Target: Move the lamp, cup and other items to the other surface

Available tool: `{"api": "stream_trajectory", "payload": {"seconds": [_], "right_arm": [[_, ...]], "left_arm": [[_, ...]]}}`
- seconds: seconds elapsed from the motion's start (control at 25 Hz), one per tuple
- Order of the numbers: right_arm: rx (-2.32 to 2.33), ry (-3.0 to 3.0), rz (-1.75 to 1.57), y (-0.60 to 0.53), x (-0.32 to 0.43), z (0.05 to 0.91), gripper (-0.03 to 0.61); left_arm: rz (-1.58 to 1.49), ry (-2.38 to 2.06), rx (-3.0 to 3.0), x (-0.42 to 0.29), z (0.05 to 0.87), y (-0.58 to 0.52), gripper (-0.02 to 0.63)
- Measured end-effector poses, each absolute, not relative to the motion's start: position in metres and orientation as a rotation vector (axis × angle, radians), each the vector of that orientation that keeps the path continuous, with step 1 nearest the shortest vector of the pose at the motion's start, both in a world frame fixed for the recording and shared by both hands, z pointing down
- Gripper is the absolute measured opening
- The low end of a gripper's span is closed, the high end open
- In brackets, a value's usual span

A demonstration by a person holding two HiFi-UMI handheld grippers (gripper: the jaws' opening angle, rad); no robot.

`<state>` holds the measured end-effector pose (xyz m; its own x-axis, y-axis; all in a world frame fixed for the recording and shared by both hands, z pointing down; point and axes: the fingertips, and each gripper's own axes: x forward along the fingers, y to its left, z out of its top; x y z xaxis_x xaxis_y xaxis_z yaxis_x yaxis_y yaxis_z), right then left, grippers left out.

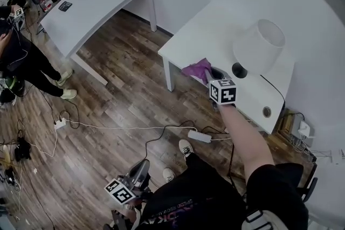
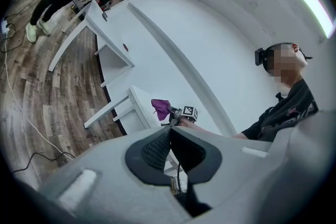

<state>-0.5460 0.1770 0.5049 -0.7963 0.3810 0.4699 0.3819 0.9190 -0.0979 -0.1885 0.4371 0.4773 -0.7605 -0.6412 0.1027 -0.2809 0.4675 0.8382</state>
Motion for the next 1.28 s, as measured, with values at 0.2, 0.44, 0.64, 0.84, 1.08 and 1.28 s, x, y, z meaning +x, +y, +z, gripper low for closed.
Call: {"api": "stream_trajectory", "payload": {"seconds": [0.2,0.44,0.64,0.84,1.08,1.28], "right_arm": [[-0.576,-2.603,0.022,0.188,-0.506,0.488,0.049],[-0.637,-2.610,0.117,0.205,-0.456,0.471,0.049],[-0.677,-2.616,0.167,0.215,-0.418,0.459,0.049],[-0.679,-2.609,0.219,0.218,-0.383,0.453,0.049],[-0.654,-2.631,0.286,0.211,-0.334,0.440,0.049],[-0.626,-2.649,0.340,0.204,-0.287,0.438,0.049]], "left_arm": [[-1.207,-2.311,0.831,-0.176,0.473,0.443,-0.002],[-1.187,-2.287,0.903,-0.167,0.468,0.447,-0.002],[-1.161,-2.274,0.956,-0.161,0.462,0.447,-0.002],[-1.137,-2.266,1.007,-0.156,0.457,0.448,-0.002],[-1.105,-2.247,1.074,-0.138,0.453,0.446,-0.002],[-1.074,-2.204,1.123,-0.122,0.458,0.437,0.000]]}}
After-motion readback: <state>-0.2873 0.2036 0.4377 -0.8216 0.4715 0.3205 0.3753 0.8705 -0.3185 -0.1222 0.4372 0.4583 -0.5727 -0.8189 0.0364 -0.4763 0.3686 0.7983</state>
